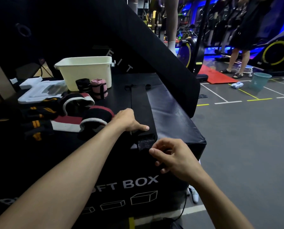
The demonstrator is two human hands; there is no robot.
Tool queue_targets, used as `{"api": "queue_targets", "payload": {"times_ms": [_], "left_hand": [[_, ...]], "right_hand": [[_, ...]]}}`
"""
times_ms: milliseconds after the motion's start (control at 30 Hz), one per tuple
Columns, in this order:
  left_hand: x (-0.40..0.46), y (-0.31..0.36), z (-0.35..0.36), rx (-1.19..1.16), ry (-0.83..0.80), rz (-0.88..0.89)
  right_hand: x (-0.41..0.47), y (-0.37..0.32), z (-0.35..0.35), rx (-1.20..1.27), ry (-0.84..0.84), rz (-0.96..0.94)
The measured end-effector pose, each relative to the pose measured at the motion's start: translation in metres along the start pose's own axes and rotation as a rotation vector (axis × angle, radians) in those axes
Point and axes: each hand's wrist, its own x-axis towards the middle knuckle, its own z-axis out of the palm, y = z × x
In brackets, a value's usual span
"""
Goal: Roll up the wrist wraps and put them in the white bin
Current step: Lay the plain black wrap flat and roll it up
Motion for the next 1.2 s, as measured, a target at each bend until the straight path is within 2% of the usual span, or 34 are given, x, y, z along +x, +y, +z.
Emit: {"api": "queue_targets", "payload": {"times_ms": [300, 567, 667, 867, 1067, 1200], "left_hand": [[0.007, -0.003, 0.009, -0.140, 0.134, -0.056], [0.021, 0.001, -0.005, -0.221, -0.052, -0.141], [0.028, -0.001, -0.006, -0.265, -0.072, -0.144], [0.045, 0.001, 0.001, -0.314, 0.111, -0.096], [0.063, 0.005, 0.007, -0.208, 0.244, -0.095], [0.055, 0.006, 0.008, -0.174, 0.260, -0.048]], "right_hand": [[0.000, -0.002, 0.001, -0.036, 0.017, -0.009], [0.000, -0.006, -0.001, -0.037, 0.020, -0.005], [0.000, -0.007, -0.003, -0.063, 0.024, -0.025], [0.024, 0.003, -0.001, -0.445, 0.215, -0.266], [0.051, 0.013, 0.004, -0.560, 0.234, -0.307], [0.054, 0.016, 0.002, -0.534, 0.206, -0.316]]}}
